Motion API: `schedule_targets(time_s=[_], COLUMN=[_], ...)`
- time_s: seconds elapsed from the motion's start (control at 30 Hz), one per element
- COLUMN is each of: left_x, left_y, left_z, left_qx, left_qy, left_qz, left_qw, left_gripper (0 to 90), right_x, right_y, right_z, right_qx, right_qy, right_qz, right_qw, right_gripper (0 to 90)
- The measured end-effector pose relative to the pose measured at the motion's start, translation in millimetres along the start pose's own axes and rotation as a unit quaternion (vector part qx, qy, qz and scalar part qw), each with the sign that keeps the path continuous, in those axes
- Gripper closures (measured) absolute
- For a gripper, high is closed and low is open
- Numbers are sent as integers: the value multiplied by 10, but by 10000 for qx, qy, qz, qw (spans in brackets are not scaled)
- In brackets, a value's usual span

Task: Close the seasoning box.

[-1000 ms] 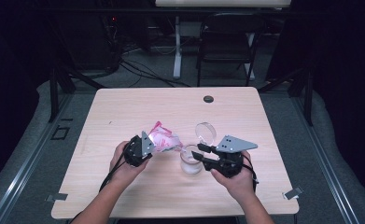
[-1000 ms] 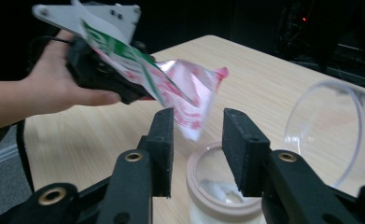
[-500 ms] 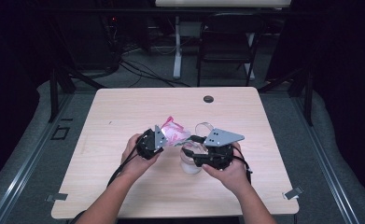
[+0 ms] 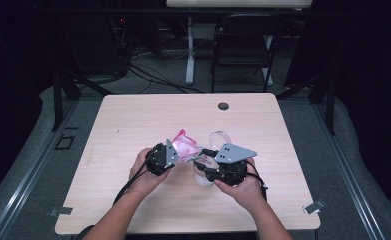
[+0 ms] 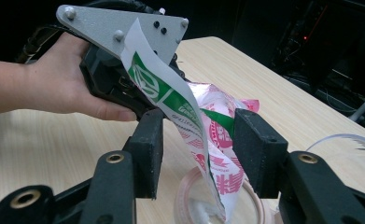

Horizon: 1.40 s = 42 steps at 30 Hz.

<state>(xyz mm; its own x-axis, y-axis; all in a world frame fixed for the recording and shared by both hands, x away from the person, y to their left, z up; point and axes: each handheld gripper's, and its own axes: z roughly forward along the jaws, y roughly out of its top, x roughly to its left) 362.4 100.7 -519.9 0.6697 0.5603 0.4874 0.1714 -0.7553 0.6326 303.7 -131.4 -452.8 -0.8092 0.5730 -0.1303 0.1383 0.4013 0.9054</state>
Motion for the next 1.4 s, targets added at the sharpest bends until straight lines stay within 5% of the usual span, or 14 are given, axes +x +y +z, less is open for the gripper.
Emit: schedule_targets(time_s=[0.67,1.0,1.4], left_x=[-75,-90,-91], left_y=[21,25,19], left_z=[-54,-67,-81], left_qx=[-65,-82,-178], left_qy=[65,170,288], left_qz=[189,305,439], left_qw=[9998,9994,9985], left_gripper=[629,629,630], right_x=[98,135,84], right_y=[14,-25,-62], right_z=[-20,46,15], right_qx=[-55,213,300], right_qy=[26,163,114], right_qz=[-350,-370,-218], right_qw=[9994,9990,9992], right_gripper=[488,816,900])
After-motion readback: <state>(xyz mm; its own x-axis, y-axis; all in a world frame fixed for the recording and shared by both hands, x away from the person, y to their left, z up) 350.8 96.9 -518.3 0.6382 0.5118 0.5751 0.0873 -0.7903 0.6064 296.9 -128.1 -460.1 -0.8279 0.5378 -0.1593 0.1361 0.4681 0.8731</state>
